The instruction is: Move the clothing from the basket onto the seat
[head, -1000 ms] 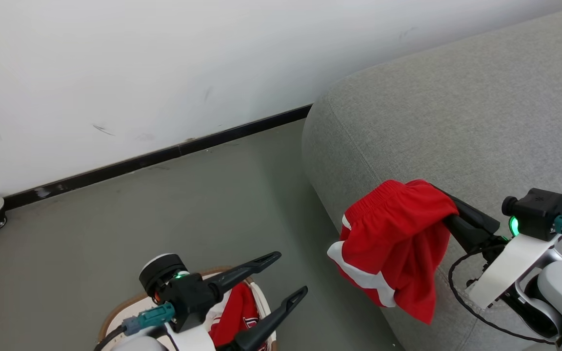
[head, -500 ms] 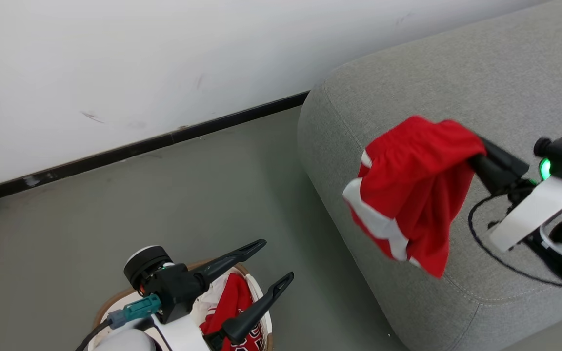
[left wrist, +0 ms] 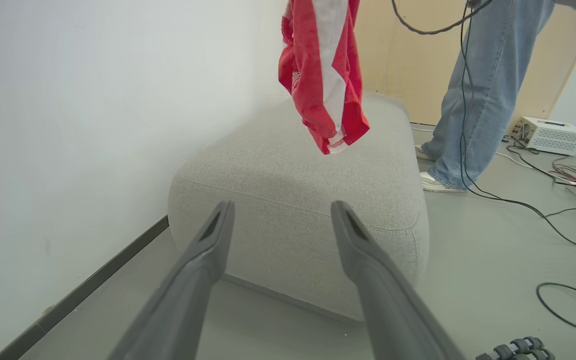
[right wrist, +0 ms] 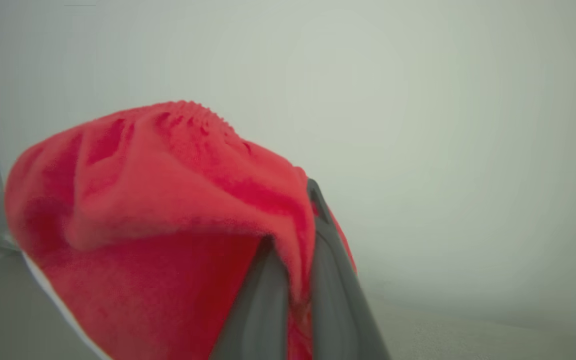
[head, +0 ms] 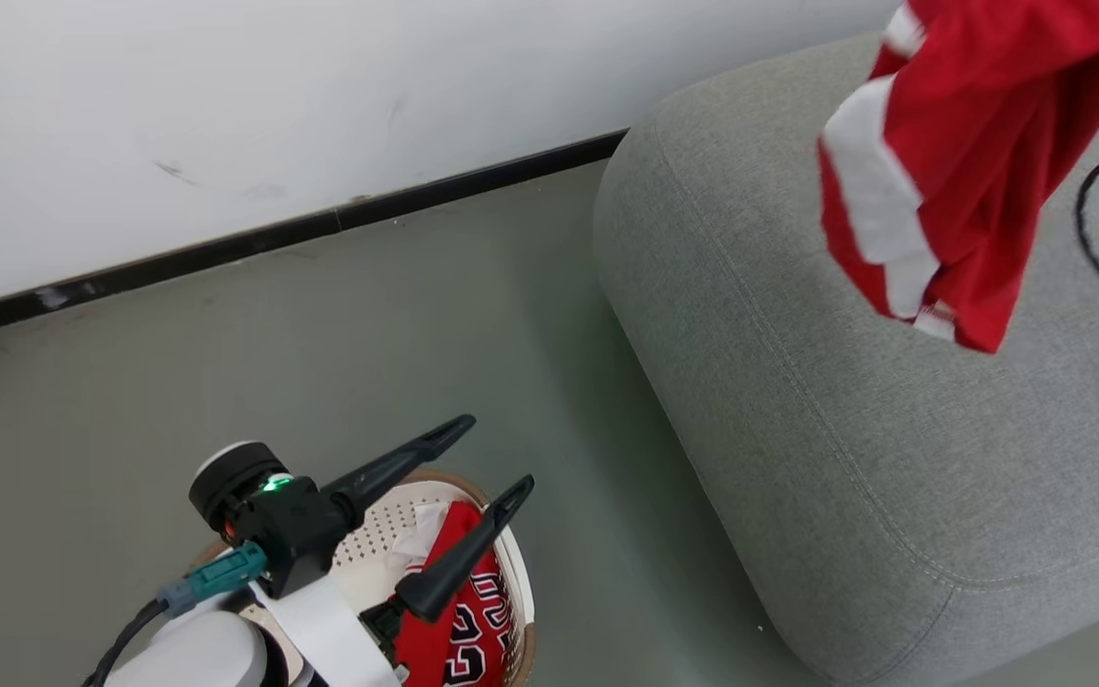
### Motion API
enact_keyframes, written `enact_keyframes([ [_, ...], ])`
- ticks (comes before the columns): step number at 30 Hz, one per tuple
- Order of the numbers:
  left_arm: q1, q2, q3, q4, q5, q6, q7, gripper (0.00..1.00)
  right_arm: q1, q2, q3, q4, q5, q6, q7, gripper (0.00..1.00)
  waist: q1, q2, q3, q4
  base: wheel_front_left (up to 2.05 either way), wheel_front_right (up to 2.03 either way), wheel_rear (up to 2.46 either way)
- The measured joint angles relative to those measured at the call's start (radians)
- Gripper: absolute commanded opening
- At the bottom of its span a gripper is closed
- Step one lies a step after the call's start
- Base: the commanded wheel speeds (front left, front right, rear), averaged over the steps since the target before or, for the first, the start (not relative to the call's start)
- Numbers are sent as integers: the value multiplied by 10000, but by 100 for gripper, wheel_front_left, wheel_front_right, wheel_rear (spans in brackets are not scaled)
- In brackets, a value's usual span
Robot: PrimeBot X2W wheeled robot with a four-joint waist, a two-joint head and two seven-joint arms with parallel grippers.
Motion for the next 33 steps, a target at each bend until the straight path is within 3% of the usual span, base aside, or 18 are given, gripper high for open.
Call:
enact_keyframes([
  [23, -822, 416, 447, -748, 314, 247, 2, 100, -904, -1559, -1994, 2594, 1220, 0, 113, 0, 0, 0, 1469, 499, 0, 0, 0],
  [33, -1145, 485, 451, -997, 447, 247, 119, 100, -430, -855, -1962, 3208, 1515, 0, -660, 0, 0, 0, 2085, 682, 0, 0, 0],
])
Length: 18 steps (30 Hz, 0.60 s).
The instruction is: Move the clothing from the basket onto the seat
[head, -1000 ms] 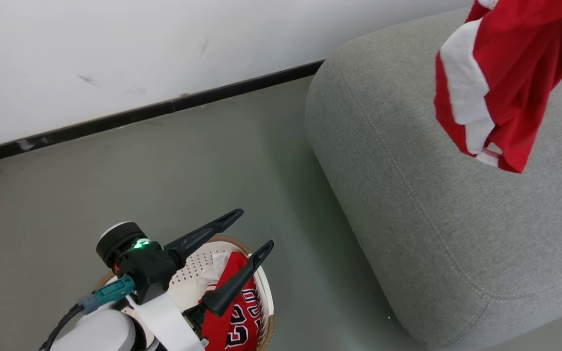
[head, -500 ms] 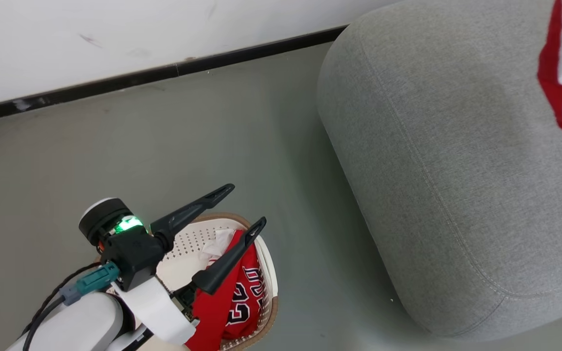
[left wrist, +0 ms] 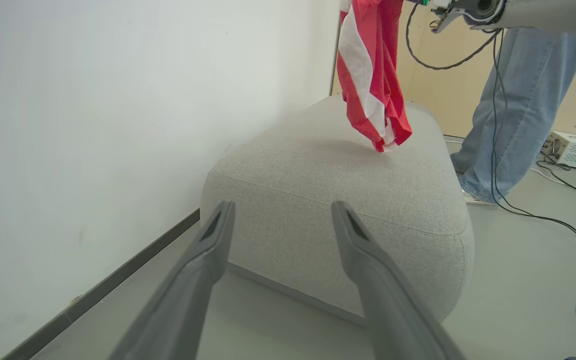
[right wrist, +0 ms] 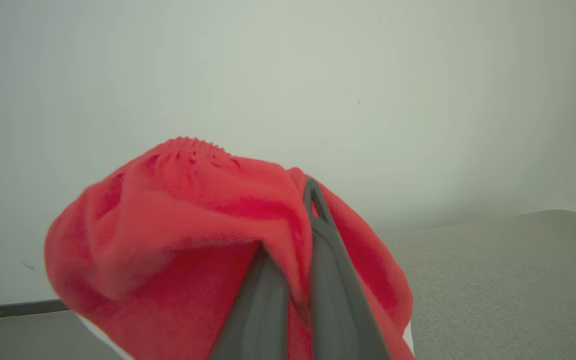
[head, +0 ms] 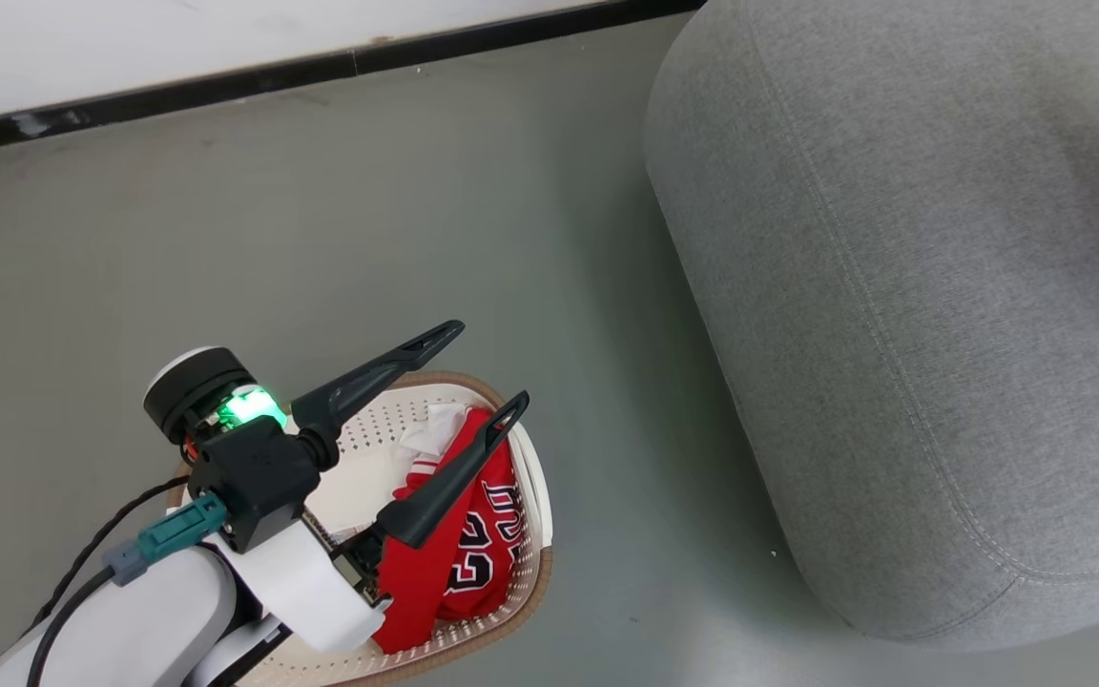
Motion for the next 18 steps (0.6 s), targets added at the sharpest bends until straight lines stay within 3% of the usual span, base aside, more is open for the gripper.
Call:
enact_keyframes([
  [18, -608, 6, 10, -209, 180, -12, 249, 100, 837, 918, 343, 1191, 138, 0, -495, 0, 0, 0, 975, 195, 0, 0, 0],
])
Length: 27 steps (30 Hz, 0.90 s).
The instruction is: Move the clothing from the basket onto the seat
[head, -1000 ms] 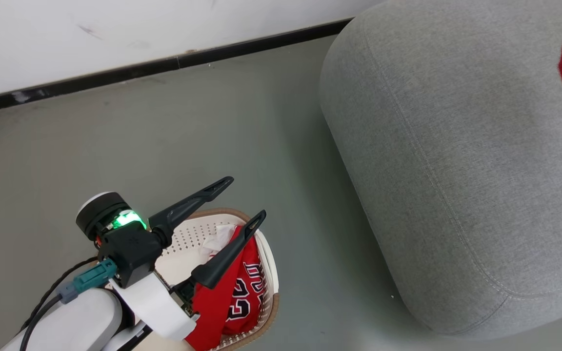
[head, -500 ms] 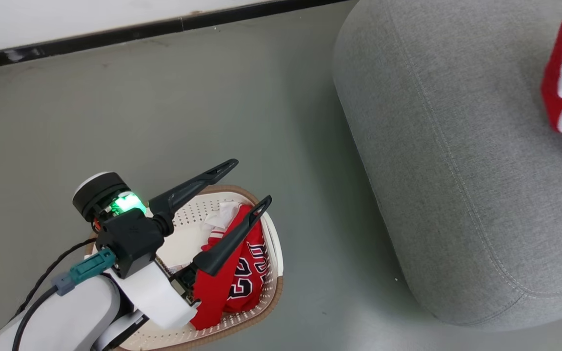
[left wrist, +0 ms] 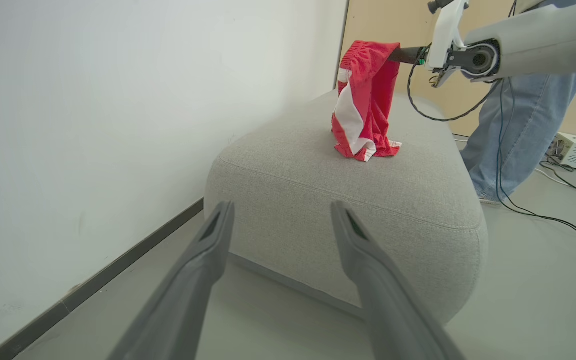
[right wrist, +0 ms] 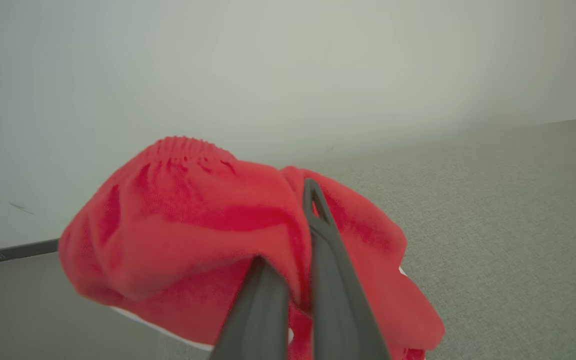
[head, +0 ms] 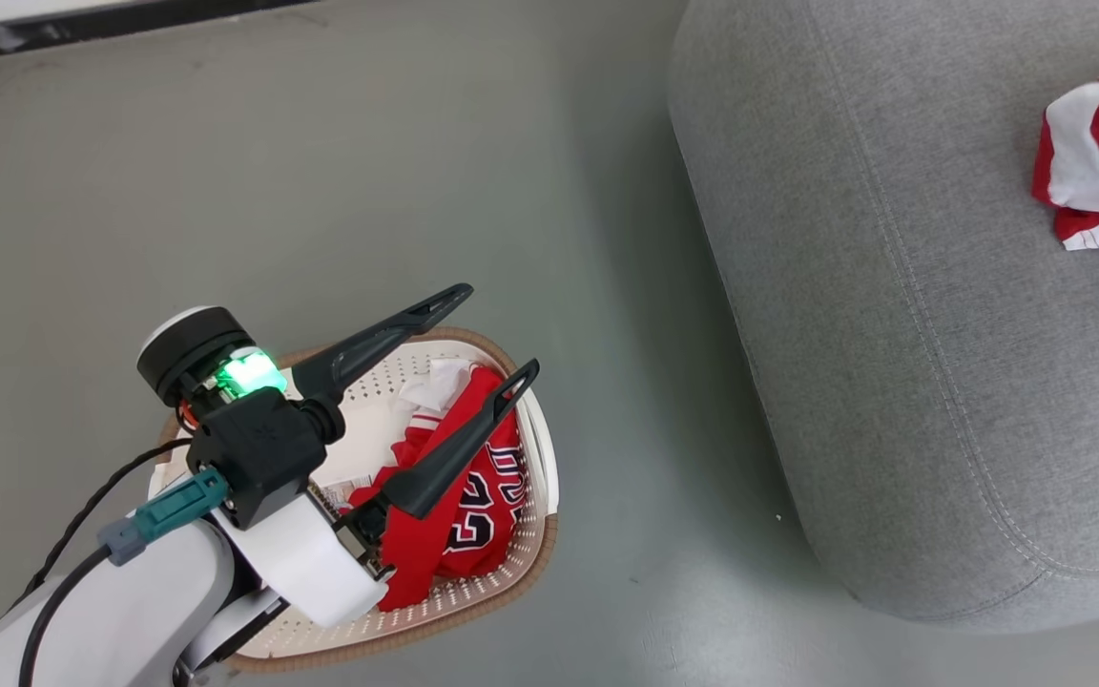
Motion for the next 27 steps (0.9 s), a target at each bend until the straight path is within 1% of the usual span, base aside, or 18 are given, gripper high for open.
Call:
enact_keyframes([
  [5, -167, -4, 12, -13, 6, 0, 8, 100, 208, 211, -35, 518, 75, 0, -25, 0, 0, 0, 223, -3, 0, 0, 0],
  [8, -184, -8, 25, -21, 40, 0, 10, 100, 339, 297, -36, 606, 73, 0, -33, 0, 0, 0, 304, -6, 0, 0, 0],
  [11, -226, -21, 13, -27, 90, -6, 10, 100, 450, 514, -4, 748, 69, 0, -38, 0, 0, 0, 408, -16, 0, 0, 0],
  [17, -394, -56, -36, -35, 186, -90, 10, 100, 590, 696, -194, 1432, 161, 0, -117, 0, 0, 0, 579, -35, 0, 0, 0],
  [23, -395, -117, -184, 33, 272, -111, 0, 100, 535, 959, -221, 1716, 157, 0, -127, 0, 0, 0, 579, -43, 0, 0, 0],
  [27, -394, -140, -238, 109, 278, -121, 0, 100, 500, 986, -217, 1956, 84, 0, -199, 0, 0, 0, 525, -30, 0, 0, 0],
])
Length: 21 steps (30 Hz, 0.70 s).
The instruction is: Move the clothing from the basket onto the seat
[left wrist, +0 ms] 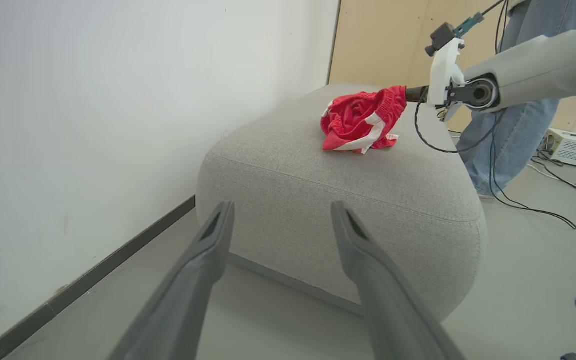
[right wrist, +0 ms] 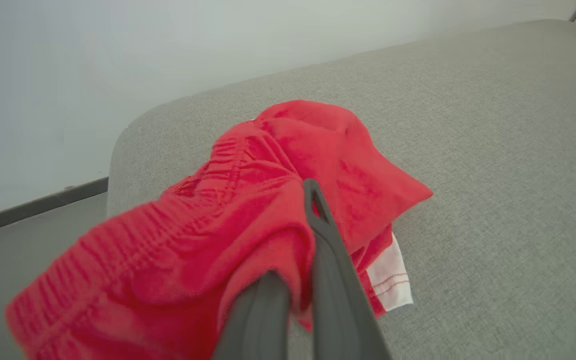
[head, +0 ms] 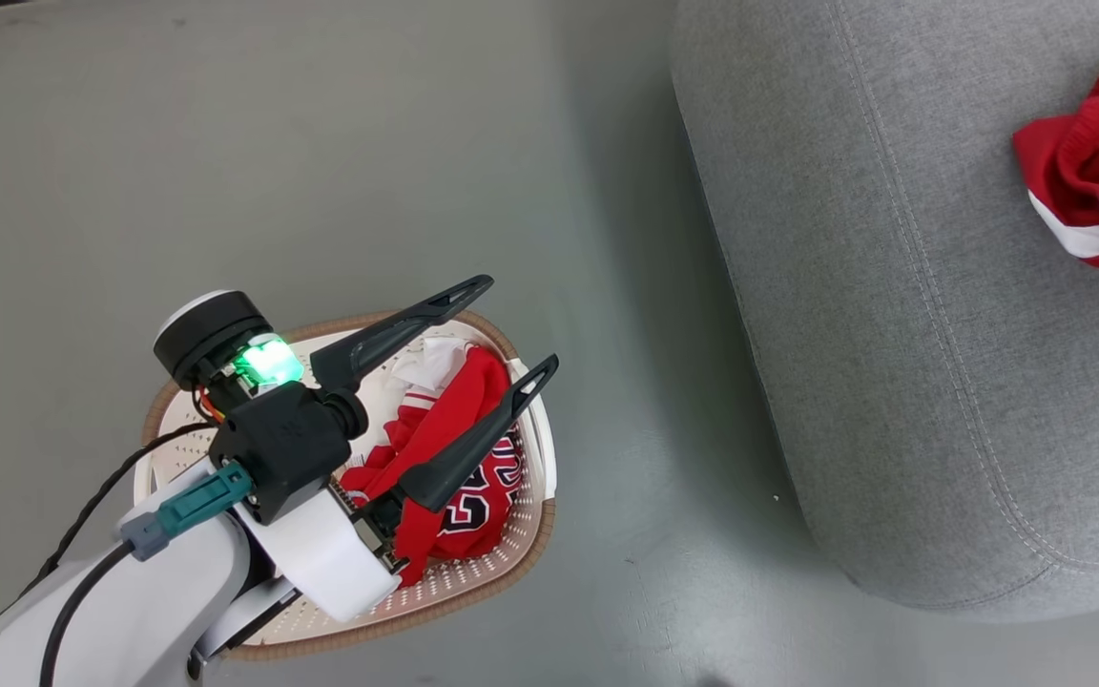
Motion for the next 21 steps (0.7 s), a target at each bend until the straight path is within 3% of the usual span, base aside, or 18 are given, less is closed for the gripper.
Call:
enact_keyframes([
  [2, 2, -19, -17, 15, 0, 0, -2, 100, -26, 8, -42, 247, -17, 0, 0, 0, 0, 0, -29, 9, 0, 0, 0],
  [5, 11, -50, -44, 52, 0, -4, -15, 100, -54, 29, -40, 397, -40, 0, 0, 56, 0, 0, -73, 26, 0, 0, 0],
  [6, 20, -56, -44, 65, 0, -4, -17, 100, -109, 56, -27, 439, -56, 0, 0, 99, 0, 0, -89, 32, 0, 0, 0],
  [21, 103, -284, -58, 341, -31, -50, -148, 100, -72, 291, 554, 207, -466, 0, -94, 100, 0, 0, -408, -55, 0, 0, 0],
])
